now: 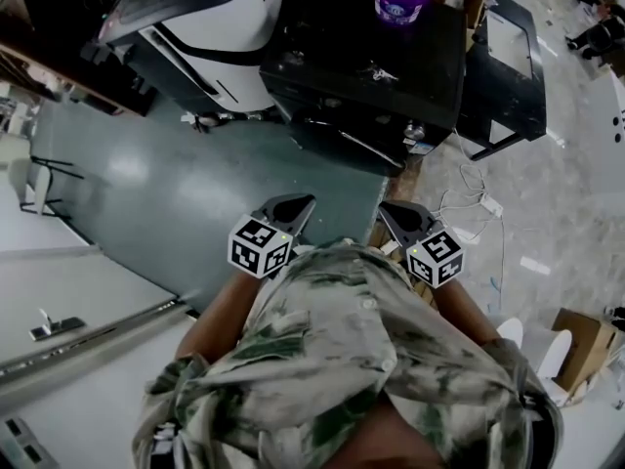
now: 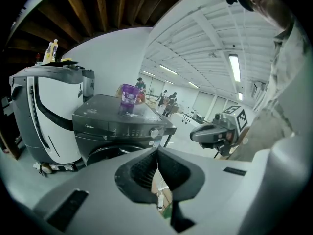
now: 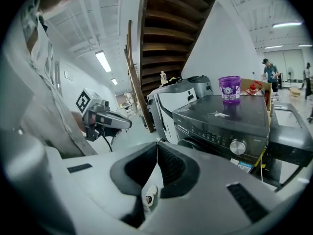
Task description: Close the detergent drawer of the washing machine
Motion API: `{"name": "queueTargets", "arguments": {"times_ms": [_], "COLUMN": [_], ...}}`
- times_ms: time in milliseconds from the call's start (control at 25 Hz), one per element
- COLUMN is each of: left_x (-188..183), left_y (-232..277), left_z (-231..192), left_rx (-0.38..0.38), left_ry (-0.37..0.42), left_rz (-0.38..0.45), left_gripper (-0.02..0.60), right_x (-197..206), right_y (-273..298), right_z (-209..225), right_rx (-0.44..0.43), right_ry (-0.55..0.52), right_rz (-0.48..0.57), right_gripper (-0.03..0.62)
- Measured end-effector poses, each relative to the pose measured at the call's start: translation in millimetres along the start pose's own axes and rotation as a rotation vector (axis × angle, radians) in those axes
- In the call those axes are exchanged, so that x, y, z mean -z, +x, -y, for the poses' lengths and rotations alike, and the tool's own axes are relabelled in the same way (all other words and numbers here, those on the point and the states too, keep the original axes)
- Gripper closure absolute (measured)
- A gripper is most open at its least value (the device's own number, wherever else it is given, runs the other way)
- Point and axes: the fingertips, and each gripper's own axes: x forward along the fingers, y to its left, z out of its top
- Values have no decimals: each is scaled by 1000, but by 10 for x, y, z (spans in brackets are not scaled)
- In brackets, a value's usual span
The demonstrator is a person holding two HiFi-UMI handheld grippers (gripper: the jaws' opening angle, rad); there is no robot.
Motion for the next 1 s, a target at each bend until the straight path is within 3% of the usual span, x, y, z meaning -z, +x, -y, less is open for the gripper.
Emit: {"name": "queueTargets", "arguments": {"times_ms": [520,1000], "left_x": [153,229], "left_y": [-196,-69], "left_z": [-117,-43], "left_rx": [-45,-31], "left_ry": [-53,-63], "left_rz": [23,20], "left_gripper": [557,557], "right_x": [-81,41], "right_y": [129,33], "right_z": [-158,-114], "right_rx": [-32,-14], "right_ry": [-62,-55], "right_rz": [-2,-6], "right_gripper": [572,572]}}
